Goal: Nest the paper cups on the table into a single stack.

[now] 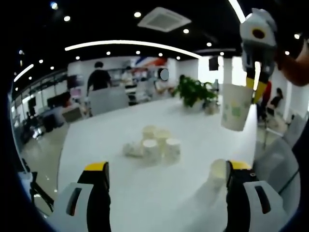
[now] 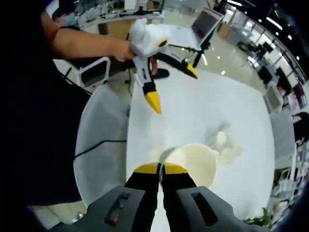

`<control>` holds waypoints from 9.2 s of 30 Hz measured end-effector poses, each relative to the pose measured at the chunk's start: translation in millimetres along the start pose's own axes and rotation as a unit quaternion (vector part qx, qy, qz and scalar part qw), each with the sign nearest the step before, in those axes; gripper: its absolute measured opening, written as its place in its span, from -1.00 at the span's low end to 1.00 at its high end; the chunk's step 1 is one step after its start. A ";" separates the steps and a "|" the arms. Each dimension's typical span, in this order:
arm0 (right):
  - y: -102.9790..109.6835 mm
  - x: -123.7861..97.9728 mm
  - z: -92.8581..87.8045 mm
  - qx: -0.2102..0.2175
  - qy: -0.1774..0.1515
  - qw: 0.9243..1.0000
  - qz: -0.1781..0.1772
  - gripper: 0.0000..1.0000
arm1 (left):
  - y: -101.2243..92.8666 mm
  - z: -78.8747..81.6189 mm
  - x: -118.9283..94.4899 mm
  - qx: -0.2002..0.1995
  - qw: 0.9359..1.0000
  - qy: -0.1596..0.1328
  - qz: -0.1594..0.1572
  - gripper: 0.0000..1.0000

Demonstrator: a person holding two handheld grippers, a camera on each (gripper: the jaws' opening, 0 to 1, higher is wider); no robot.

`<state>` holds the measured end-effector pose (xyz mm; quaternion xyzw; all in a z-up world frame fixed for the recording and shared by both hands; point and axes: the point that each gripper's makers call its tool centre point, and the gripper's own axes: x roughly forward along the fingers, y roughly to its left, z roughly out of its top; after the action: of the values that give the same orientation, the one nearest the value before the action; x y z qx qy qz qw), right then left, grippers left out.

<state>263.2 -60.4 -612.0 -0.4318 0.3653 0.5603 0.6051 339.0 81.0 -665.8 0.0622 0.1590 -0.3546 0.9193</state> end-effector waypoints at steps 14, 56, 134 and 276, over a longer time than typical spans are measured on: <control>3.8 14.2 -6.4 0.015 0.004 1.000 0.000 -1.00 | 1.2 -7.4 -3.0 -0.006 1.000 0.004 0.000 0.97; 18.3 65.8 -25.7 0.052 0.002 0.998 0.029 -1.00 | 0.7 -10.0 0.1 -0.025 1.000 -0.007 0.002 0.97; 25.7 157.7 -53.2 0.135 -0.024 0.990 0.029 -0.90 | -0.9 -21.7 0.5 -0.024 1.000 0.007 0.003 0.95; -131.0 146.8 -139.3 0.328 -0.362 0.837 -0.246 0.71 | -19.4 -60.7 19.0 -0.040 0.999 -0.001 0.017 0.96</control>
<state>414.5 -136.9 -783.3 -0.0495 0.1646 0.3567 0.9183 324.1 68.4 -729.4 0.0274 0.1714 -0.3323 0.9271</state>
